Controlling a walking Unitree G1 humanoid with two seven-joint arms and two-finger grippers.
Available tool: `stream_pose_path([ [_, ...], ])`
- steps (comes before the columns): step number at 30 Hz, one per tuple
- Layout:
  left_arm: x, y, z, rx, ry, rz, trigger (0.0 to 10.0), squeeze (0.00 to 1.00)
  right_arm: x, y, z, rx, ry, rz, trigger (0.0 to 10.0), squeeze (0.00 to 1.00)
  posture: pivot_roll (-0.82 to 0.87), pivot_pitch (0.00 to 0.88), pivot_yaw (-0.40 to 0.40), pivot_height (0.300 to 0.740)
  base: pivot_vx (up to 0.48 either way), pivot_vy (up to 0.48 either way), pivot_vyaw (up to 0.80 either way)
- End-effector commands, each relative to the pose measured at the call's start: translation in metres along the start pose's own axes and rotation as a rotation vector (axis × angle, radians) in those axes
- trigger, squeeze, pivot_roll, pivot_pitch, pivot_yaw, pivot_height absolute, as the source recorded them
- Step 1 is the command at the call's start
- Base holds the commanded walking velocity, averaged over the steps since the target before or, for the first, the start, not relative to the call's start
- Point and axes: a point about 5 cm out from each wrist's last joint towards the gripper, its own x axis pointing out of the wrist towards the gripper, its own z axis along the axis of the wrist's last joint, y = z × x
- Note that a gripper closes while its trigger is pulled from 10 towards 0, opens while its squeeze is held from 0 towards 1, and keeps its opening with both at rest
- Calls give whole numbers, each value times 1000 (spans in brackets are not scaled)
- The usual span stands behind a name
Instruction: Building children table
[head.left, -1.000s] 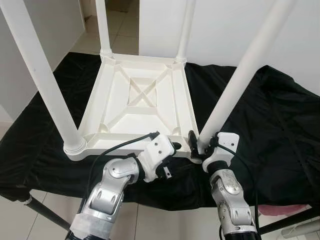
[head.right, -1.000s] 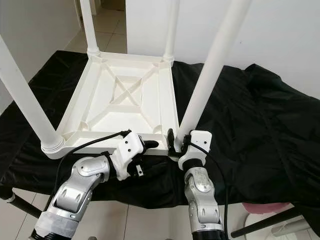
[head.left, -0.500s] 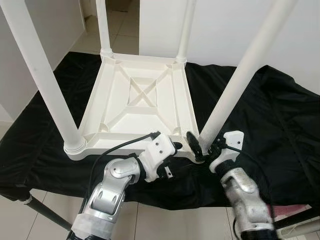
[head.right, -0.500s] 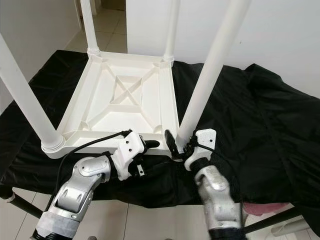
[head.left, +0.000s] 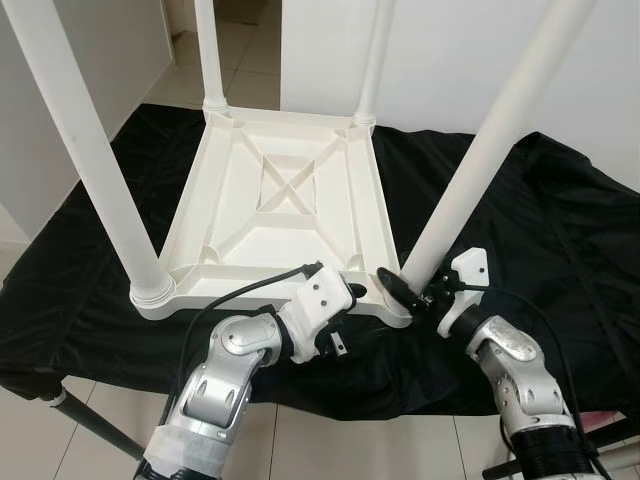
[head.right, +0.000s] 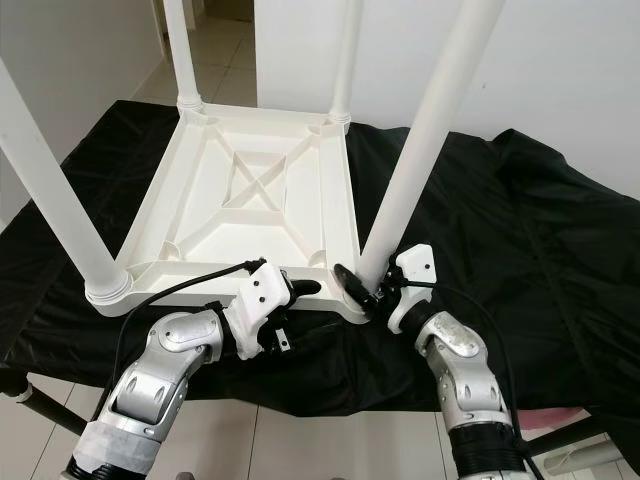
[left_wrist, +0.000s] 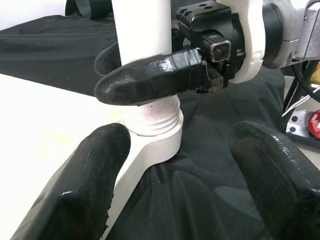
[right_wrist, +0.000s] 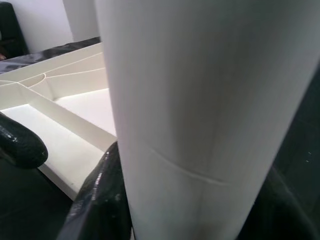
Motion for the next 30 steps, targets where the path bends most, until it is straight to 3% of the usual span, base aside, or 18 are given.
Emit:
stream_pose_path([
  [1,2,5,-1,5,7,131,10000,0,-1,-2,-2,4,10,7,0,0,-2,0,-75,740,0,0,0],
  [7,2,5,-1,10,13,131,10000,0,-4,-2,-5,9,26,39,0,0,-1,0,-74,740,0,0,0],
  [8,2,5,-2,12,15,129,10000,0,-6,-2,-6,12,30,38,2667,0,-5,0,-66,740,0,0,0],
  [10,1,5,-2,13,17,128,10000,0,-7,-2,-6,15,31,37,2667,0,-5,0,-66,740,0,0,0],
  [11,1,5,-2,13,17,126,10000,0,-7,-1,-4,16,28,41,10000,0,-7,0,-63,740,0,0,0],
  [17,1,5,-2,15,22,118,10000,0,-5,2,2,4,10,17,10000,0,-14,0,-57,740,0,0,0],
  [21,1,4,-2,16,24,116,10000,0,-2,2,2,-9,20,-118,10000,0,-12,0,-60,740,0,0,0],
  [25,1,5,-2,13,24,121,10000,0,0,14,2,23,5,-194,10000,0,-11,0,-62,740,0,0,0],
  [28,1,4,-3,11,26,119,10000,0,5,32,1,62,-6,-331,10000,0,-16,0,-60,740,0,0,0],
  [30,1,4,-3,11,26,119,10000,0,5,32,1,65,-6,-336,10000,0,-16,0,-60,740,0,0,0],
])
